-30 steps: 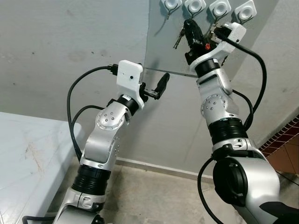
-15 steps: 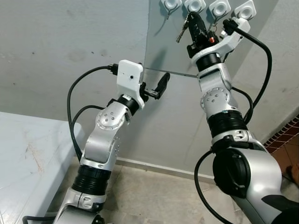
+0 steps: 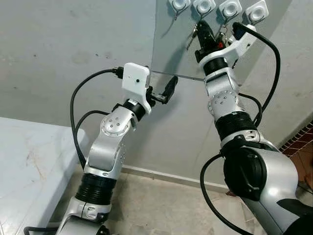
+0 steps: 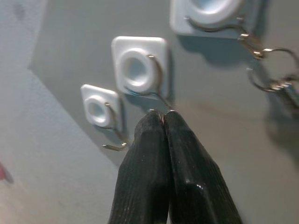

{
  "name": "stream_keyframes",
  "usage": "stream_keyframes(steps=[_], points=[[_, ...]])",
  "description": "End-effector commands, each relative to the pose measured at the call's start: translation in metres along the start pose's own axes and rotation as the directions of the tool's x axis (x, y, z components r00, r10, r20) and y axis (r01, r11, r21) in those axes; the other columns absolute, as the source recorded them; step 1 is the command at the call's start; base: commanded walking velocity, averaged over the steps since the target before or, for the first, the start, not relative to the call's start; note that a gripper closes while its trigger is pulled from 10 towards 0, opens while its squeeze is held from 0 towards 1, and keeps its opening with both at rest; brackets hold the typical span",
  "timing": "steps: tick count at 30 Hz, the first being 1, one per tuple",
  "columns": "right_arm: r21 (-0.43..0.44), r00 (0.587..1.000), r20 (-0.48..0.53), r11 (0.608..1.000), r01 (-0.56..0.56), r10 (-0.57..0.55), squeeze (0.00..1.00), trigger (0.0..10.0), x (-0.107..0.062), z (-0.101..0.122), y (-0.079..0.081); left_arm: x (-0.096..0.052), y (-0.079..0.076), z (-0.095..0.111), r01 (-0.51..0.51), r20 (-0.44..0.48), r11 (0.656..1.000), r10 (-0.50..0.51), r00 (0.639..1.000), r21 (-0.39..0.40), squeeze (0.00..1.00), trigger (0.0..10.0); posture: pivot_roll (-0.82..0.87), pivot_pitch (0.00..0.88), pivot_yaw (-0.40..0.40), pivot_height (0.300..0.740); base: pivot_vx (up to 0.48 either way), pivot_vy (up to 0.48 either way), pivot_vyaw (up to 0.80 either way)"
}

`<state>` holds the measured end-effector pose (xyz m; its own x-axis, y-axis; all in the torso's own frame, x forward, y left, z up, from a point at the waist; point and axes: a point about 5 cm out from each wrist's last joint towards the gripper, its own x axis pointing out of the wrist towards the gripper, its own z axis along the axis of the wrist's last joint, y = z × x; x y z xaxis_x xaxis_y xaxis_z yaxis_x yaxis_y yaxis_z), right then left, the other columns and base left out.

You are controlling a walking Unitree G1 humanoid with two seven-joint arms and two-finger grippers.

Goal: Hang keys on a hook

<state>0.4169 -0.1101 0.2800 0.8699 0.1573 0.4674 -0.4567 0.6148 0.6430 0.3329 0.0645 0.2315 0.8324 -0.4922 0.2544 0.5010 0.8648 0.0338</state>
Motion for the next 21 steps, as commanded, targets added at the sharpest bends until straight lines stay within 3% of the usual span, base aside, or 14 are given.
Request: stream_keyframes(steps=[1,10,21], points=[[0.007,1.0,0.019,1.0,0.004,-0.005,0.0,10.0,0.004,0.004,0.003,-0.001,-0.002,0.003,0.006,0.013,1.0,-0.006,1.0,-0.007,0.0,10.0,0.03,0.074,-0.042,0.732,0.0,0.0,0.0],[0.003,0.998,0.002,0.998,-0.064,0.064,0.0,10.0,0.005,-0.001,0.012,-0.001,-0.001,0.004,0.007,0.011,1.0,-0.007,1.0,-0.011,0.0,10.0,0.03,0.079,-0.038,0.732,0.0,0.0,0.0],[0.006,0.997,0.048,0.999,-0.054,0.053,0.0,10.0,0.014,0.015,0.016,0.0,-0.003,0.004,0.012,0.011,1.0,-0.012,1.0,-0.015,0.0,10.0,0.02,0.081,-0.033,0.732,0.0,0.0,0.0]])
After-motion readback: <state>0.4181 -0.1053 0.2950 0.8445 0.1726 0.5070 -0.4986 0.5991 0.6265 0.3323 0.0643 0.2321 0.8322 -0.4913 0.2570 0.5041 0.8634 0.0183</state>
